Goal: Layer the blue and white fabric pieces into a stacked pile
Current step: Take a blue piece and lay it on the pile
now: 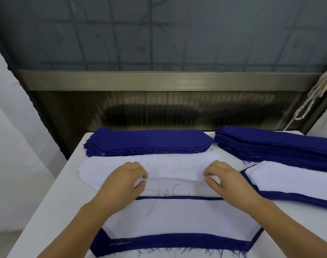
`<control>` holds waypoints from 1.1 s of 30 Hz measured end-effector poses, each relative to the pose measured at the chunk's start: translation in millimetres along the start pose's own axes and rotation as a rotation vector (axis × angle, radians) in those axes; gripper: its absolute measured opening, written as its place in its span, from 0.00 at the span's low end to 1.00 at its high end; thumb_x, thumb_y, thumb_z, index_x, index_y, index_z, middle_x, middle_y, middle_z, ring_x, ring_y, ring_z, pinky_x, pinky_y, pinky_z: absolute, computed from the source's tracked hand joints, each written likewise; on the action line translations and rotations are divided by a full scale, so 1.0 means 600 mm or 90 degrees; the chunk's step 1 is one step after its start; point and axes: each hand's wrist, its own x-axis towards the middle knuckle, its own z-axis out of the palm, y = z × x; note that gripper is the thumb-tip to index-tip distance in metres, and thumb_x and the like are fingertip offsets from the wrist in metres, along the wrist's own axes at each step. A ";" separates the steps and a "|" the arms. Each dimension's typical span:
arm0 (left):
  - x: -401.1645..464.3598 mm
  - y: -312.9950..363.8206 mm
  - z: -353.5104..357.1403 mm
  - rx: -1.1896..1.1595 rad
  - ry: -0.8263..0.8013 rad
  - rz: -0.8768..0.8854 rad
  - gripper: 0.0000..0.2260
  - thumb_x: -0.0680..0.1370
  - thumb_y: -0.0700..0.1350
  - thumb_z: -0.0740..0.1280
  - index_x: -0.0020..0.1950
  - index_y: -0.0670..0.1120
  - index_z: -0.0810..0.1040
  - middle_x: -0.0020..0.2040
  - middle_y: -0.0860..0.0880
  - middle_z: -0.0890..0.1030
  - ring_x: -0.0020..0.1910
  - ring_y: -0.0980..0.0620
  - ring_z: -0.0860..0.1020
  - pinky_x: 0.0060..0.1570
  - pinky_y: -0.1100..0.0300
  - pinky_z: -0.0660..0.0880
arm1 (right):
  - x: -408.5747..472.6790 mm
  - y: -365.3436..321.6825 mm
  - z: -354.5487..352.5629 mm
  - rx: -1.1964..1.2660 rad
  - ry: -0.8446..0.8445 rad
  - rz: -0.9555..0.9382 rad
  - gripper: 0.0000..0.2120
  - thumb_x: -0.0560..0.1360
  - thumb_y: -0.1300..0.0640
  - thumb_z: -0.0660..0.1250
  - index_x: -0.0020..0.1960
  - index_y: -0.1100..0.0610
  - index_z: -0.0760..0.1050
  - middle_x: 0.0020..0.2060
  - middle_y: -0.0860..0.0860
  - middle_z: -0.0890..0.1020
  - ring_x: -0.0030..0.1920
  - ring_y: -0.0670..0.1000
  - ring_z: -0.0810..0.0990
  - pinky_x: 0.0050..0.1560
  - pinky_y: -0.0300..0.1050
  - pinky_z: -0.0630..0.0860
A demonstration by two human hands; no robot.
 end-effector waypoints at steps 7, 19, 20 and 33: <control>0.097 0.025 0.050 -0.076 -0.050 -0.010 0.09 0.79 0.50 0.66 0.57 0.52 0.78 0.53 0.58 0.74 0.54 0.58 0.71 0.55 0.65 0.70 | 0.083 0.018 0.049 0.027 -0.077 0.050 0.08 0.78 0.48 0.65 0.56 0.47 0.74 0.49 0.38 0.72 0.51 0.42 0.71 0.52 0.32 0.69; 0.156 0.018 0.069 0.001 0.027 -0.047 0.06 0.78 0.47 0.67 0.54 0.49 0.79 0.51 0.53 0.76 0.52 0.53 0.73 0.53 0.59 0.74 | 0.145 0.025 0.043 -0.009 -0.064 0.061 0.03 0.80 0.52 0.62 0.48 0.48 0.74 0.43 0.43 0.74 0.41 0.43 0.73 0.44 0.36 0.71; 0.163 0.017 0.069 0.011 0.048 -0.042 0.09 0.78 0.46 0.67 0.57 0.49 0.78 0.54 0.53 0.75 0.54 0.53 0.72 0.55 0.59 0.72 | 0.158 0.026 0.043 -0.019 -0.030 0.069 0.03 0.80 0.53 0.62 0.50 0.48 0.74 0.44 0.44 0.74 0.43 0.44 0.72 0.46 0.37 0.72; 0.244 -0.009 0.066 -0.058 -0.018 -0.140 0.17 0.79 0.53 0.65 0.67 0.51 0.74 0.61 0.53 0.76 0.60 0.53 0.71 0.63 0.54 0.70 | 0.249 0.081 0.063 -0.052 -0.029 0.151 0.06 0.79 0.50 0.64 0.56 0.49 0.73 0.52 0.46 0.74 0.52 0.46 0.73 0.59 0.45 0.72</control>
